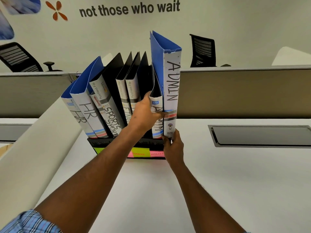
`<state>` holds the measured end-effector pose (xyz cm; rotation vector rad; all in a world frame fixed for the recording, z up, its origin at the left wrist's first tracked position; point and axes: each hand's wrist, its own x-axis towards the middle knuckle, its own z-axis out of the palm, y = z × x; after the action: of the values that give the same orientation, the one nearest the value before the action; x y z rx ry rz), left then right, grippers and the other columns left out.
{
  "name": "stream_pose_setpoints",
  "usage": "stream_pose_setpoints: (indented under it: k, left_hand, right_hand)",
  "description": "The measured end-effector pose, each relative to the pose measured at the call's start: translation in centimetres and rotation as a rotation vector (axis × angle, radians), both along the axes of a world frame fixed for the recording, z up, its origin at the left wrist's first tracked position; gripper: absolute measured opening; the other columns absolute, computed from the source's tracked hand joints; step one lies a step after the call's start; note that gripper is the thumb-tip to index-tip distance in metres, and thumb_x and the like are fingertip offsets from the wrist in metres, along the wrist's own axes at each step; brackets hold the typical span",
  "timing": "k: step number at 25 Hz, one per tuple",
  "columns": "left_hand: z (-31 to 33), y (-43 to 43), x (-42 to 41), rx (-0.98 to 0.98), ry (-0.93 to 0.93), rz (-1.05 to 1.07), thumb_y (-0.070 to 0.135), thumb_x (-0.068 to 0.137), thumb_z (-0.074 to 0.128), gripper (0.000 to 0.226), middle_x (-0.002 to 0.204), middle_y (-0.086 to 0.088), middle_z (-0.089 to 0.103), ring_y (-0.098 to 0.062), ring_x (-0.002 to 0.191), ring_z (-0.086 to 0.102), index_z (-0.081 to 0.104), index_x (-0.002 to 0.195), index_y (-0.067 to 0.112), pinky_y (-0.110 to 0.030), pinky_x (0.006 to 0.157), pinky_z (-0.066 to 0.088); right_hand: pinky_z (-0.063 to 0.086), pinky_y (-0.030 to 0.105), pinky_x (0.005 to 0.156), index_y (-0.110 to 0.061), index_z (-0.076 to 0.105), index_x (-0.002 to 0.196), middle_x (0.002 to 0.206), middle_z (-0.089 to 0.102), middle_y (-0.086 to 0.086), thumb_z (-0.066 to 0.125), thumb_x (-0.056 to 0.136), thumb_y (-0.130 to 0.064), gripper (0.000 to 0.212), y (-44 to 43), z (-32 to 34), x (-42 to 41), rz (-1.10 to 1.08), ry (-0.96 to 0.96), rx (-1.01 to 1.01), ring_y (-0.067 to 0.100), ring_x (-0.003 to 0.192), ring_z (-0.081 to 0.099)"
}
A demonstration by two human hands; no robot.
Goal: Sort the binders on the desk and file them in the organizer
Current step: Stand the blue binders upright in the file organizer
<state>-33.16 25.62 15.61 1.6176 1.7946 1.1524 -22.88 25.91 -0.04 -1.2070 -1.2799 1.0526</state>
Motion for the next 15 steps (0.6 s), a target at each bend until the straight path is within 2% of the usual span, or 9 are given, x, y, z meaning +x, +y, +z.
stream_pose_setpoints:
  k: [3,5,9,13,15]
  left_hand:
    - [0.9,0.6,-0.3,-0.027,0.067,-0.061,0.013,0.068,0.083,0.098,0.116,0.0,0.066,-0.011,0.107,0.061,0.026,0.147,0.018,-0.035,0.097,0.05]
    - [1.2,0.7,-0.4,-0.021,0.069,-0.083,0.011,0.065,0.084,0.097,0.113,0.0,0.067,-0.011,0.105,0.063,0.03,0.145,0.015,-0.036,0.096,0.051]
    - [1.3,0.6,-0.9,-0.009,0.052,-0.068,0.009,0.063,0.086,0.09,0.103,0.008,0.067,-0.005,0.093,0.064,0.038,0.139,0.015,-0.029,0.087,0.055]
    - [0.9,0.1,-0.9,0.01,-0.003,-0.009,0.008,0.064,0.085,0.082,0.104,0.008,0.065,-0.007,0.094,0.063,0.04,0.132,0.013,-0.031,0.088,0.054]
    - [0.7,-0.1,-0.8,0.03,-0.03,0.035,0.007,0.064,0.085,0.079,0.099,0.012,0.062,-0.004,0.089,0.061,0.04,0.129,0.014,-0.03,0.087,0.053]
  right_hand:
    - [0.046,0.027,0.095,-0.013,0.047,0.129,0.132,0.057,0.006,0.059,0.092,-0.01,0.039,-0.1,0.1,0.2,0.018,-0.028,0.001,0.021,0.123,0.053]
    - [0.044,0.026,0.095,-0.012,0.047,0.13,0.133,0.057,0.006,0.059,0.092,-0.01,0.04,-0.2,0.2,0.4,0.035,-0.036,0.005,0.021,0.123,0.052]
    - [0.044,0.025,0.097,-0.015,0.046,0.134,0.134,0.056,0.004,0.054,0.096,-0.012,0.039,0.0,0.4,0.6,0.082,-0.078,-0.039,0.018,0.123,0.052]
    - [0.046,0.006,0.079,-0.028,0.046,0.133,0.124,0.059,-0.006,0.04,0.102,-0.016,0.034,-0.1,-0.1,1.2,0.164,-0.107,-0.045,0.006,0.108,0.059]
    - [0.05,0.009,0.074,-0.035,0.047,0.126,0.119,0.062,-0.009,0.034,0.103,-0.021,0.029,0.1,-0.4,1.6,0.204,-0.141,-0.05,0.003,0.1,0.063]
